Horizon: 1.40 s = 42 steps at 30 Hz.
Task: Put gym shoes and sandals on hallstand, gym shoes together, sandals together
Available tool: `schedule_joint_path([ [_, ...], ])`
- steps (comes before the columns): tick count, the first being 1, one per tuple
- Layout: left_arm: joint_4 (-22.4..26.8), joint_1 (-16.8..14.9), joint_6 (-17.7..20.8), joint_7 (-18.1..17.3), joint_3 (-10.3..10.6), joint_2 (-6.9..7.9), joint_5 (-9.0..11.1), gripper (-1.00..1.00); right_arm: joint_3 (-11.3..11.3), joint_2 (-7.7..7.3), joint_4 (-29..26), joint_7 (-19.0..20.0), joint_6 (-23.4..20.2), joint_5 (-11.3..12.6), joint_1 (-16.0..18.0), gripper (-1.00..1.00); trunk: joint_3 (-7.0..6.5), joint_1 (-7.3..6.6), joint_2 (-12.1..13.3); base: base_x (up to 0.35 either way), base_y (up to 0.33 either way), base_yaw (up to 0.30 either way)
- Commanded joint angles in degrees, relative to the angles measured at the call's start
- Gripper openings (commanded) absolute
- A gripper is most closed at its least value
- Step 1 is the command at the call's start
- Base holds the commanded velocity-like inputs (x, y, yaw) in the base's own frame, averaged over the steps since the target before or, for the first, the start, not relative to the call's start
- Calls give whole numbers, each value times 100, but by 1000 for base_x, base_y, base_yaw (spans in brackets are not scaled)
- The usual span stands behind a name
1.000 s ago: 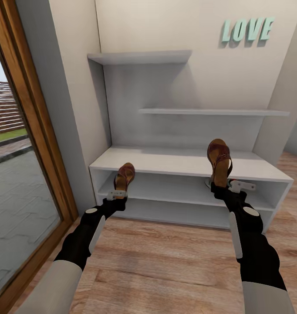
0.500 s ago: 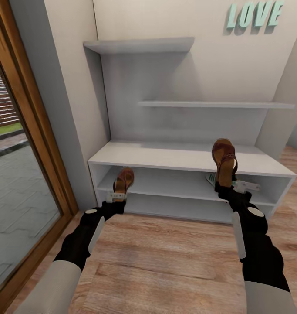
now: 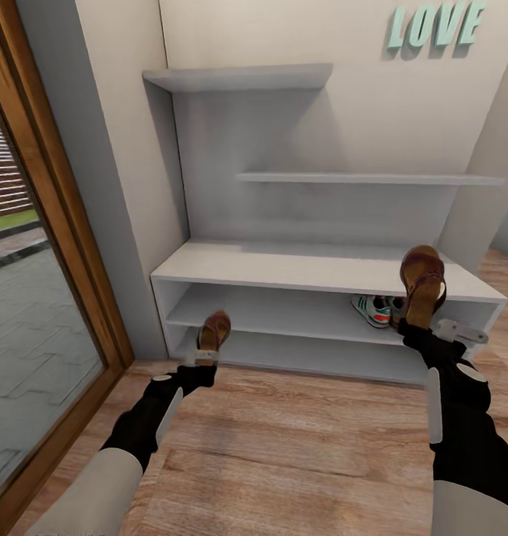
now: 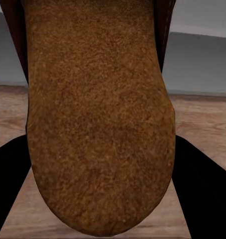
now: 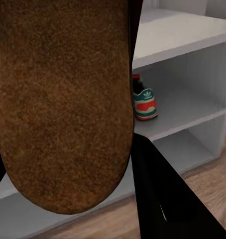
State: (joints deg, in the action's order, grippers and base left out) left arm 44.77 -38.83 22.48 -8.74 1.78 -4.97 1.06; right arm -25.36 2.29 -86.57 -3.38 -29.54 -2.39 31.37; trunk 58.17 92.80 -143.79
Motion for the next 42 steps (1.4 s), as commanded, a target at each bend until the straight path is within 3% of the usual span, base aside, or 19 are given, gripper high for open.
schedule_joint_path([
  [1,-23,-6,29,19,-2,-1,16,-100,-29,3,-8,-8,-35,1,4,-100,6,-1,-3,0,0,0],
  [4,-110,-17,20,260,-2,-2,17,-100,-463,-5,-7,-6,-39,14,4,-100,6,-1,-3,0,0,0],
  [5,-122,-21,23,361,-2,-3,17,-100,-788,-10,-8,-5,-44,19,4,-100,6,-1,-3,0,0,0],
  [6,-133,-27,29,493,-2,-3,14,-100,-1590,-57,-8,-5,-77,24,2,-100,6,-1,-3,0,0,0],
  [7,-134,-31,34,526,-2,-7,12,-100,-1953,-168,-5,-5,-150,26,3,-100,6,-1,-3,0,0,0],
  [8,-134,-32,36,537,-2,-8,10,-100,-2118,-255,-4,-5,-210,28,3,-100,6,-1,-3,0,0,0],
  [10,-130,-39,44,565,2,-15,4,-100,-2693,-781,7,-1,-609,46,6,-100,6,-1,-3,0,0,0],
  [12,-125,-44,48,572,4,-17,2,-100,-2925,-1089,11,2,-870,52,5,-100,6,-1,-3,0,0,0],
  [14,-121,-74,93,579,5,-25,6,-100,-3269,-1603,13,4,-1325,57,8,-100,6,-1,-3,0,0,0],
  [16,-122,-153,208,581,6,-46,7,-100,-3416,-1822,11,4,-1512,48,6,-100,6,-1,-3,0,0,0],
  [18,-132,-288,386,578,8,-71,11,-100,-3492,-1937,10,1,-1610,36,6,-100,6,-1,-3,0,0,0],
  [22,-143,-496,662,574,12,-111,15,-100,-3546,-2018,9,-3,-1680,22,4,-100,6,-1,-3,0,0,0],
  [28,-148,-705,826,582,21,-300,6,-100,-3569,-2053,9,-5,-1710,-9,5,-100,6,-1,-3,0,0,0],
  [36,-144,-747,845,584,112,-318,-8,-100,-3571,-2057,10,-5,-1721,-16,4,-100,6,-1,-3,0,0,0],
  [38,-144,-747,846,584,271,-313,-9,-100,-3572,-2057,10,-5,-1722,-18,5,-100,6,-1,-3,0,0,0],
  [42,-144,-748,846,584,360,-312,-6,-100,-3572,-2057,9,-5,-1722,-23,2,-100,6,-1,-3,0,0,0],
])
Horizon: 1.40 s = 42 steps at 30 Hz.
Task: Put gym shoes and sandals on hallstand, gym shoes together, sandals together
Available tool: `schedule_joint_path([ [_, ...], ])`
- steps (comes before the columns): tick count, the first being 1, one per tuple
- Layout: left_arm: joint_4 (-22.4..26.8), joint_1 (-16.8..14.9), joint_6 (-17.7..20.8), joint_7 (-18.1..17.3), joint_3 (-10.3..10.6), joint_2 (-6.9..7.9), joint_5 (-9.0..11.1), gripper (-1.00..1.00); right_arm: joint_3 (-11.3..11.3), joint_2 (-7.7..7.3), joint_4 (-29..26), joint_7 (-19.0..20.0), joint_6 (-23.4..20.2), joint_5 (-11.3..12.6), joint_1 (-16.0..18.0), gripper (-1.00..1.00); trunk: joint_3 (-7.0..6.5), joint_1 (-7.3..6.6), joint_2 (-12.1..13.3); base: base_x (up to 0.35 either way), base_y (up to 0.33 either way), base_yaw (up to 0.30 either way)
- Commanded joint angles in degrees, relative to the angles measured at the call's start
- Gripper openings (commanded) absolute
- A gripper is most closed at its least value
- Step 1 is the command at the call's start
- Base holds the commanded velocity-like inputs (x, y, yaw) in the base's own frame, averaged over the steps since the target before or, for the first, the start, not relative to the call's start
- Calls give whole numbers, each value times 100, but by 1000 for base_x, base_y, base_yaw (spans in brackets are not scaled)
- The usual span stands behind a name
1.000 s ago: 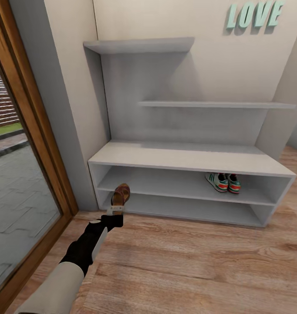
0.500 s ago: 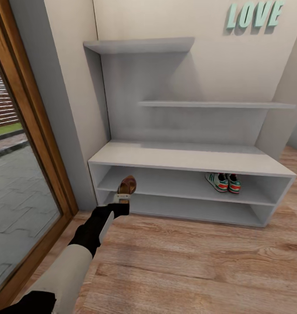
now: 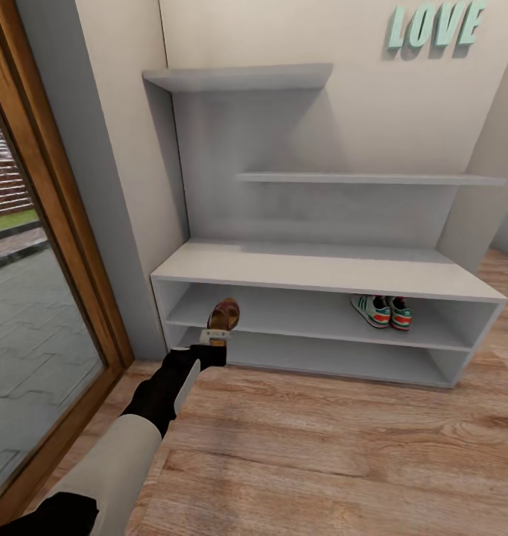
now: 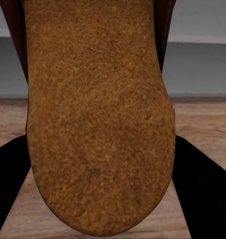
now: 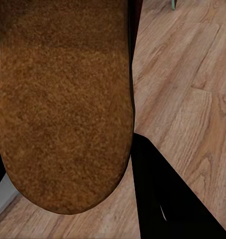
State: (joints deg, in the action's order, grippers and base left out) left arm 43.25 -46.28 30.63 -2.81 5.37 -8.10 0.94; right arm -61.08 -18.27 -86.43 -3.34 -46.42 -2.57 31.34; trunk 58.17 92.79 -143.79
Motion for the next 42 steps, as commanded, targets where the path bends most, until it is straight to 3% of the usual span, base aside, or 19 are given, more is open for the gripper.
schedule_joint_path([
  [1,8,-3,29,-10,19,1,8,-100,0,-1,-6,-9,-34,-6,4,-100,6,-1,-3,0,0,0],
  [12,8,5,29,-10,50,1,10,-100,0,-1,-6,-12,-34,-6,8,-100,54,-1,-3,0,0,0],
  [42,8,3,19,-10,43,5,0,-100,1,-1,-2,-18,-34,-7,4,-100,1000,76,-43,0,0,0],
])
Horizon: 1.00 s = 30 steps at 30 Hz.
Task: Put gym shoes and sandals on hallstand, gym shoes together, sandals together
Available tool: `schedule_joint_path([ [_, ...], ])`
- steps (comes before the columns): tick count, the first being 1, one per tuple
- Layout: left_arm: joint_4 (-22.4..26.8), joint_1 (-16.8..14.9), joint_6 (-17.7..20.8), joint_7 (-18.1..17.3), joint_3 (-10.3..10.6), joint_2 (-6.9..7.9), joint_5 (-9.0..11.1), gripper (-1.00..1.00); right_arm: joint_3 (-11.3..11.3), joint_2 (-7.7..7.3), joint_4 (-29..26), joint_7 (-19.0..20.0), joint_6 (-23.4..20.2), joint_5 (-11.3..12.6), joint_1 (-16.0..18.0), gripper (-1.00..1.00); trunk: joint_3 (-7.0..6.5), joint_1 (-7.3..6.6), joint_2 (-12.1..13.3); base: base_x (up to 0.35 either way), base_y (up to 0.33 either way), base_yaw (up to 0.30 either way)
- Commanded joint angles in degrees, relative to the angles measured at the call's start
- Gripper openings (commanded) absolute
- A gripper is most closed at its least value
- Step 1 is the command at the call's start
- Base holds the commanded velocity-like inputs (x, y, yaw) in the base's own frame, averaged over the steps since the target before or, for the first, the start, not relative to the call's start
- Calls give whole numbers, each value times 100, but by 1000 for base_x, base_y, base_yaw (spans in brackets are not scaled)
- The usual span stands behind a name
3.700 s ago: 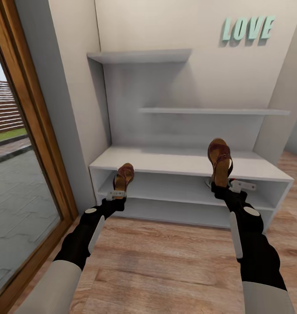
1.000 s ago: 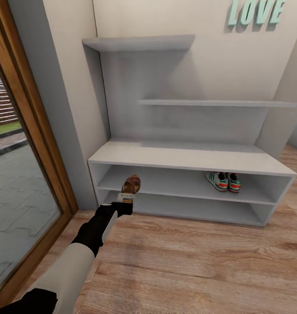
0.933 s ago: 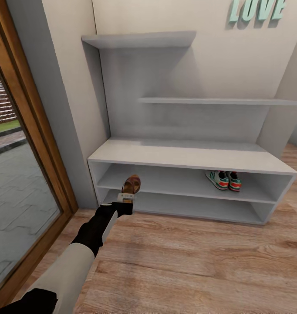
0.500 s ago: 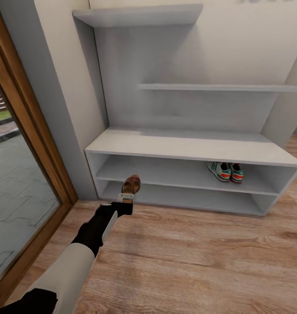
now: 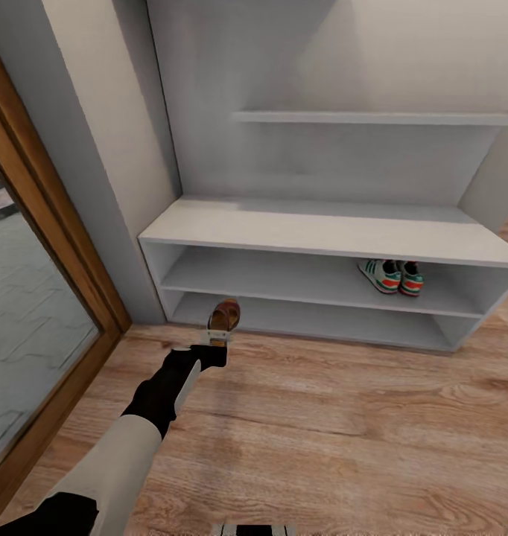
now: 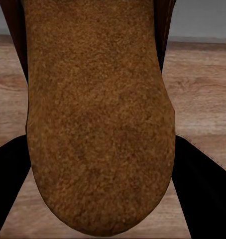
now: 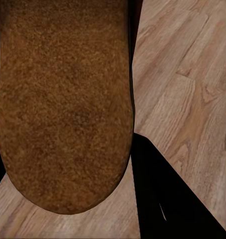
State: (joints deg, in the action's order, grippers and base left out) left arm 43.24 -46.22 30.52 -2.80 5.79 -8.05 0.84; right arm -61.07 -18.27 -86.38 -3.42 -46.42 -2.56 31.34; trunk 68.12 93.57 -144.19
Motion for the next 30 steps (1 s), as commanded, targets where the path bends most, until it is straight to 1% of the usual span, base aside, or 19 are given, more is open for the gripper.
schedule_joint_path([
  [1,9,-2,28,-10,1,2,11,-100,1,-1,-6,-9,-34,-7,6,-100,37,1,-4,0,0,0],
  [3,9,-3,27,-10,1,3,12,-100,0,-1,-5,-9,-34,-7,6,-100,100,6,-7,0,0,0],
  [14,9,-1,-6,-16,5,12,8,-100,5,-1,-8,-9,-34,-7,7,-100,201,6,-7,0,0,0],
  [23,35,-1,-11,-10,10,14,4,-100,-1,-1,-10,-9,-30,-7,9,-100,215,6,-7,194,0,0],
  [30,51,-1,-11,-10,8,8,11,-100,3,0,-10,-9,-30,-7,5,-100,215,6,-7,40,0,0],
])
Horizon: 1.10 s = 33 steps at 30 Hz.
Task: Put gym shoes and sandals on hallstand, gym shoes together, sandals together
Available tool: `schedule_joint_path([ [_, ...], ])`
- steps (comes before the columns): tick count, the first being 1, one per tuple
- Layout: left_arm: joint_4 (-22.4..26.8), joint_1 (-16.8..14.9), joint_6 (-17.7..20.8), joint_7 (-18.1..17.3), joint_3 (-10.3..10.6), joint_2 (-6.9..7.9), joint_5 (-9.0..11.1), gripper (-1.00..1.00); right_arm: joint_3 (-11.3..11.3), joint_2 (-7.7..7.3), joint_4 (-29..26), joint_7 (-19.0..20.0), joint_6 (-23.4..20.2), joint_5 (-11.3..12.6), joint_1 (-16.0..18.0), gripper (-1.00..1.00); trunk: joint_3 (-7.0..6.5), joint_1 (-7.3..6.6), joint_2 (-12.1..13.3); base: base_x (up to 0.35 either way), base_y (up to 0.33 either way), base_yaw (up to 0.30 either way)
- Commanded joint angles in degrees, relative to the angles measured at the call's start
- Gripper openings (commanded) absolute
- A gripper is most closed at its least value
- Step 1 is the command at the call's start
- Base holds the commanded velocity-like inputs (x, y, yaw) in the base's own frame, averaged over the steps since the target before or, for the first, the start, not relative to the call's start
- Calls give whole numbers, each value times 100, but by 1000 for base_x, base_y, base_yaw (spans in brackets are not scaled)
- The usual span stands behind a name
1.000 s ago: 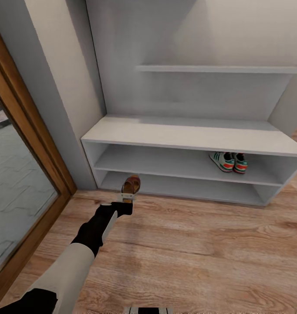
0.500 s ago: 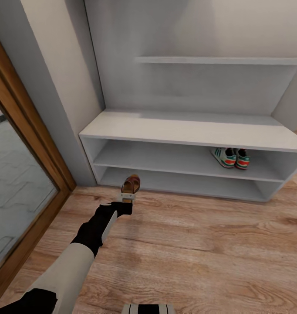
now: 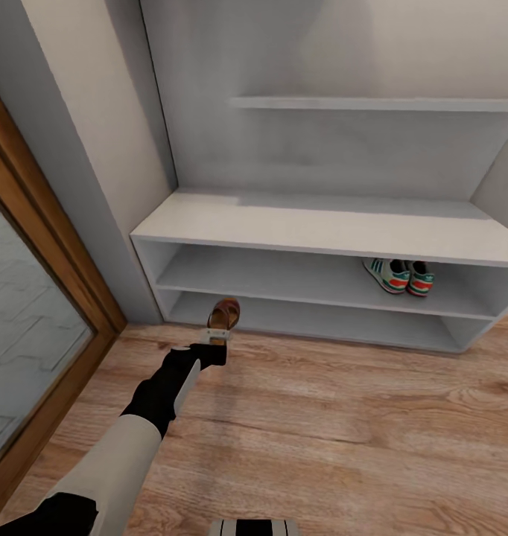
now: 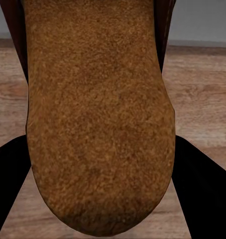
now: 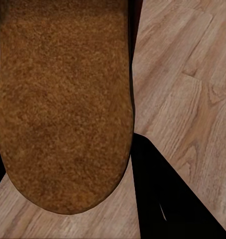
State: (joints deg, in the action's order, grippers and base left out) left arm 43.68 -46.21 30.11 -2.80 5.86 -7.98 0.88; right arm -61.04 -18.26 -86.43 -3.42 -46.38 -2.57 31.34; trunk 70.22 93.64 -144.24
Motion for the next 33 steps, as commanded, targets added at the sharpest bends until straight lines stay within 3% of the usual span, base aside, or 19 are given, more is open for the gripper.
schedule_joint_path([
  [1,12,-2,30,-10,-1,0,8,-100,1,0,-5,-9,-34,-7,6,-100,5,-1,-2,8,0,0],
  [10,333,-7,60,-10,10,-25,16,-100,5,5,-3,-9,-32,-7,7,-100,5,-1,-2,53,0,0],
  [26,358,-10,57,-10,19,-29,16,-100,-4,6,3,-10,-29,-7,9,-100,5,-1,-2,66,0,0],
  [33,333,-6,49,-10,143,-23,9,-100,3,6,3,-9,-29,-13,9,-100,5,-1,-2,229,-95,0],
])
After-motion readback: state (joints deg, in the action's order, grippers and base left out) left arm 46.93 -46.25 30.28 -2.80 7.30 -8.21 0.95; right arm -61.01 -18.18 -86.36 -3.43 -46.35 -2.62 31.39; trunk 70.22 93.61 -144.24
